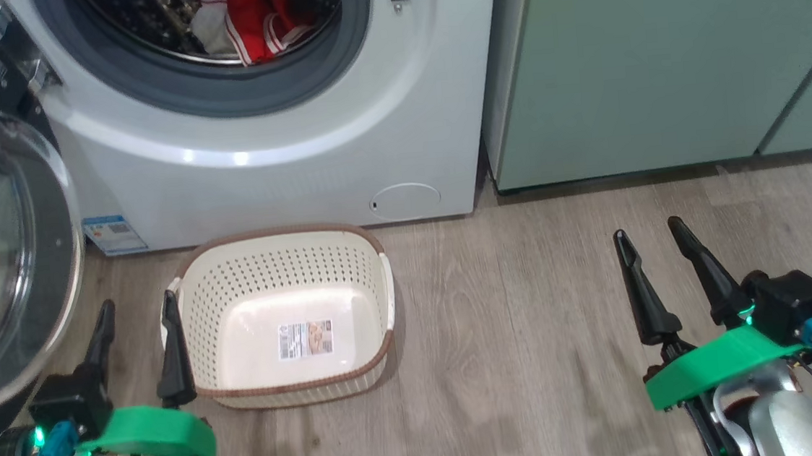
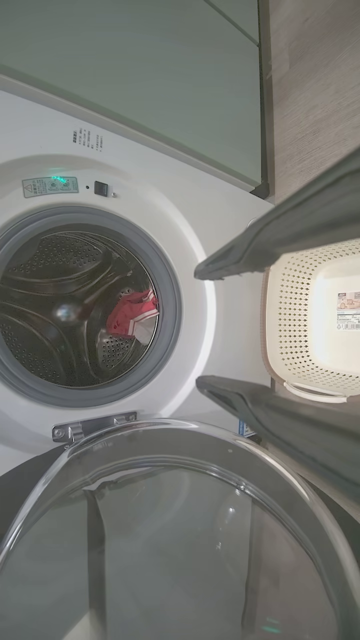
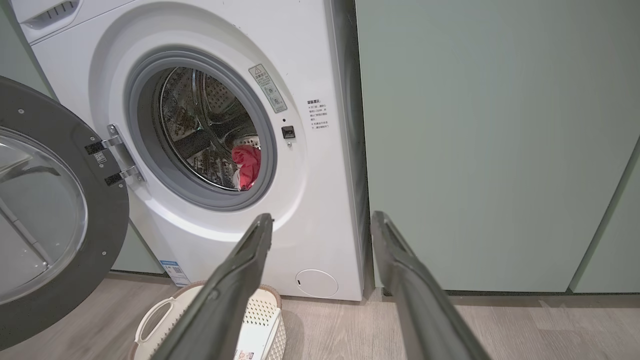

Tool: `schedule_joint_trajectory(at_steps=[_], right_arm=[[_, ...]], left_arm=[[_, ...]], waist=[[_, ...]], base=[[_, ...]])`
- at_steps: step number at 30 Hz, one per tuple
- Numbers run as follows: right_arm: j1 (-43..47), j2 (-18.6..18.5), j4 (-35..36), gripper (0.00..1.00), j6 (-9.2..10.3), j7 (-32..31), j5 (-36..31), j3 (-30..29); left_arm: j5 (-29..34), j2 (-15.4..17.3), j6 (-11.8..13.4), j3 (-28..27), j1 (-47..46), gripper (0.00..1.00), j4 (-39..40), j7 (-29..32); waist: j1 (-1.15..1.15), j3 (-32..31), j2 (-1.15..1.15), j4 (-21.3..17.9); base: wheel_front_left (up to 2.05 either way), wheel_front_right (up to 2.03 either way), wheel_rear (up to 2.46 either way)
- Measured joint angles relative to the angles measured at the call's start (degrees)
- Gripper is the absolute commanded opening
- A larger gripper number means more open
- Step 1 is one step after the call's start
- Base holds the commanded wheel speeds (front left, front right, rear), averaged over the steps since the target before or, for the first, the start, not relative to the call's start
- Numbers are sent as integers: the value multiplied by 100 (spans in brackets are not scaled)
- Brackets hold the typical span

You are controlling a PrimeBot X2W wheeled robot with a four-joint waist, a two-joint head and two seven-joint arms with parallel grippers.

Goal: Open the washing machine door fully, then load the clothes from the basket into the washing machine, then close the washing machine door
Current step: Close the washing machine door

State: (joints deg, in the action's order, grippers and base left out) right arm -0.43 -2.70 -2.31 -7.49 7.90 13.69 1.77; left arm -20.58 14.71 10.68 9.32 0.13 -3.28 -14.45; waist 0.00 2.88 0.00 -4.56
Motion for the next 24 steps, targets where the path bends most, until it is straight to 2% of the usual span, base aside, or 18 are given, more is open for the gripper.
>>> schedule_joint_trajectory(at_steps=[6, 24], right_arm=[[8, 0, -14, 100, 0, 3, 0, -10], [5, 1, -25, 100, 0, 19, 45, -9]], left_arm=[[0, -1, -26, 18, 23, 100, 23, 0], [0, 12, -42, 18, 27, 100, 22, 0]], waist=[[0, 4, 0, 5], [0, 41, 0, 35]], base=[[-88, 88, 0], [0, 0, 0]])
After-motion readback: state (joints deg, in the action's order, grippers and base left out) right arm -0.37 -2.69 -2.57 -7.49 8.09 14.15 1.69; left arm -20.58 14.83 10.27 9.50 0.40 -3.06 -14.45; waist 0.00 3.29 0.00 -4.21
